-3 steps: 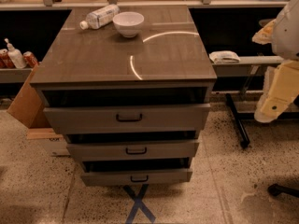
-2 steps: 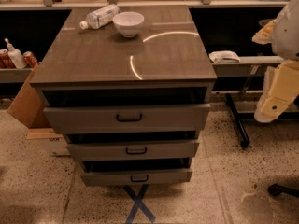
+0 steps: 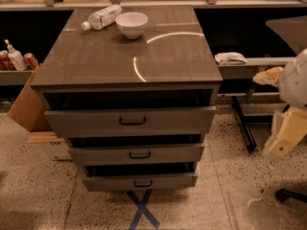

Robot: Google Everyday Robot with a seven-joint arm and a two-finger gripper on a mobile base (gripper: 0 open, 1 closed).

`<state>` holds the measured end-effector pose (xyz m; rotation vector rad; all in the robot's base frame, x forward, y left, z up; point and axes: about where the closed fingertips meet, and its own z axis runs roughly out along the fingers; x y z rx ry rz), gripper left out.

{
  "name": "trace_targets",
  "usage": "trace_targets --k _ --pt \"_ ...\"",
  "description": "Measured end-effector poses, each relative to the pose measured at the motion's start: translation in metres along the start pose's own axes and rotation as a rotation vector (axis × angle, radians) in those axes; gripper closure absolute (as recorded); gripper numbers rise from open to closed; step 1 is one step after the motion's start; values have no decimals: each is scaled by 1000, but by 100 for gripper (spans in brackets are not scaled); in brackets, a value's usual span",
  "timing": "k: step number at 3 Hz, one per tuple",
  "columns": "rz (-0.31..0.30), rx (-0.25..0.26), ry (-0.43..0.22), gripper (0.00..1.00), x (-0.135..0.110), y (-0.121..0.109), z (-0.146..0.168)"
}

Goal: Open middle drawer

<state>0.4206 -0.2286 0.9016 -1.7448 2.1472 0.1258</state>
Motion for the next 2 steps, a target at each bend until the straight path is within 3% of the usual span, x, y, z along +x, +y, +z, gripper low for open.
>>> trace_targets --k 1,2 --pt "-30 -78 -116 0 18 28 51" --pt "-30 -79 -116 0 18 28 51"
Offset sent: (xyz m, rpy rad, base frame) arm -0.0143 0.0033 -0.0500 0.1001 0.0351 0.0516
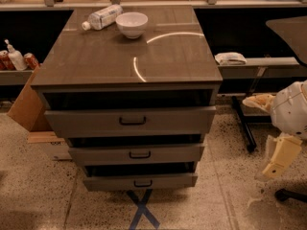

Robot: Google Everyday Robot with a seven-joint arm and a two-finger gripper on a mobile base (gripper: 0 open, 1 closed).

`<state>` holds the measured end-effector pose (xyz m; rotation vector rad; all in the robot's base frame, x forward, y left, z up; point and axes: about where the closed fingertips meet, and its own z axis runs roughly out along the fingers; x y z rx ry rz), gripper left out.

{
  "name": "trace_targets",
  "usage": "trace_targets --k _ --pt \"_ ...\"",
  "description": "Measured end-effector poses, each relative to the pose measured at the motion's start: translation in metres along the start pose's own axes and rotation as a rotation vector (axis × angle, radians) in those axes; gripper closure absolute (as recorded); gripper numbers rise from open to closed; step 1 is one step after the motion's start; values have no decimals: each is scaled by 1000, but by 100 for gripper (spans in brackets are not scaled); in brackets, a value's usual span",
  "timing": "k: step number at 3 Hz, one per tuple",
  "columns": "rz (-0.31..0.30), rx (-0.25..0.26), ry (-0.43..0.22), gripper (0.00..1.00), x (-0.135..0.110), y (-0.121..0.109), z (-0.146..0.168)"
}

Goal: Open middle drawer

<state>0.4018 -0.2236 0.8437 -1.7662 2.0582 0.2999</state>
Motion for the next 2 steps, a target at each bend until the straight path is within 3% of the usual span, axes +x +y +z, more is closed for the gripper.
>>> trace_targets --k 1,2 --pt "-15 -38 -40 0 10 10 28" --pt "-17 -95 -120 0 25 29 77"
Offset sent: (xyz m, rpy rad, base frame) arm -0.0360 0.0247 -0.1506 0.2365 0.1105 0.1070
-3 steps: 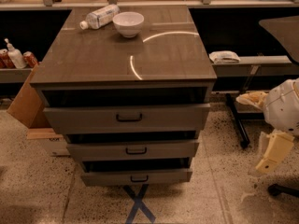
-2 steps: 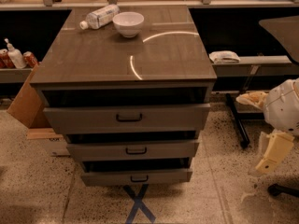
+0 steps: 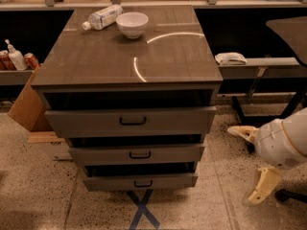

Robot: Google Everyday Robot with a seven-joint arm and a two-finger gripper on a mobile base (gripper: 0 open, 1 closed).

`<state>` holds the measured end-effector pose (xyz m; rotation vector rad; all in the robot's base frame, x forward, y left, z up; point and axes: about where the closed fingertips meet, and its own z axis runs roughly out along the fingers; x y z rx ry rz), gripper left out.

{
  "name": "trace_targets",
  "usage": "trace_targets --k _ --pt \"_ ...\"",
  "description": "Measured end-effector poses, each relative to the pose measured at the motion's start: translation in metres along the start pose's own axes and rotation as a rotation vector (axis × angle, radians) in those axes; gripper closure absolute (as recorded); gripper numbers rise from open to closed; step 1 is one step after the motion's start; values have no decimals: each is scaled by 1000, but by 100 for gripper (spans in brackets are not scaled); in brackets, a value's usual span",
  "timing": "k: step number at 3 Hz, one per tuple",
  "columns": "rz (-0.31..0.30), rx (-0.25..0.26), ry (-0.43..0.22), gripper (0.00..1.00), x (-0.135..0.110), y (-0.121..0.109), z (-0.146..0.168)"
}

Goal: Open middle drawer

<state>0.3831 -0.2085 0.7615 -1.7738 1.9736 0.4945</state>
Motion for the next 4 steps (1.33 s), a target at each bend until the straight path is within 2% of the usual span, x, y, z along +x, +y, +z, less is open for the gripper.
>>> trace_targets --k 1,2,3,4 --pt "7 -55 -95 0 15 15 60" --pt "6 -55 -95 0 15 15 61" --pt "11 -28 -58 0 32 -2 92" --pt "16 7 0 0 58 -29 145"
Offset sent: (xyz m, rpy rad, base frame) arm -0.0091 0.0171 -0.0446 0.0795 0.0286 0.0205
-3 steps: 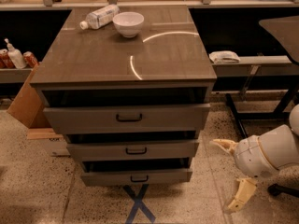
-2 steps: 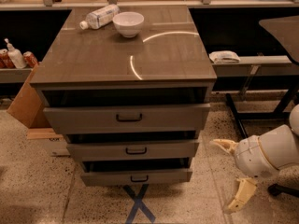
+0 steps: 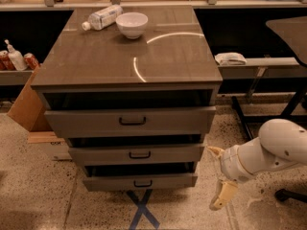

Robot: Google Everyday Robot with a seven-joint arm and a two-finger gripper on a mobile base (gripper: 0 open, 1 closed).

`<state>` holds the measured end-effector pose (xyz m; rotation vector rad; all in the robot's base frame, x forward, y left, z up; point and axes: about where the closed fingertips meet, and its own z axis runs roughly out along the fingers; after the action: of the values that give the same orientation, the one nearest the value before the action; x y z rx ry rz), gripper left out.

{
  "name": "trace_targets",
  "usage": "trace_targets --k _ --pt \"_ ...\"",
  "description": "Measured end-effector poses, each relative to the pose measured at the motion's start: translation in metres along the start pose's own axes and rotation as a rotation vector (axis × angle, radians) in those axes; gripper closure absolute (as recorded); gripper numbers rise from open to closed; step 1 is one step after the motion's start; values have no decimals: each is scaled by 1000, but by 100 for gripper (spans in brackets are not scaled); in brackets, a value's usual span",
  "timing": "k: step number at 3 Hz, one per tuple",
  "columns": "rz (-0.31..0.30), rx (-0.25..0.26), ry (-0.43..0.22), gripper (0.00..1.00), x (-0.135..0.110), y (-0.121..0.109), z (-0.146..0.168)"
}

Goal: Open middle drawer

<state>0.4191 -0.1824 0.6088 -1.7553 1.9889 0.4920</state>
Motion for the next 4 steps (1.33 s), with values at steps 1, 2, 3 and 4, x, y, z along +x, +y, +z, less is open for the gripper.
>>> trace_targets --k 1,2,3,4 --pt "4 29 38 0 17 -19 34" --pt "8 52 69 0 32 -35 63" --pt "3 55 69 0 30 -35 63" --pt "-67 65 96 0 15 -45 83"
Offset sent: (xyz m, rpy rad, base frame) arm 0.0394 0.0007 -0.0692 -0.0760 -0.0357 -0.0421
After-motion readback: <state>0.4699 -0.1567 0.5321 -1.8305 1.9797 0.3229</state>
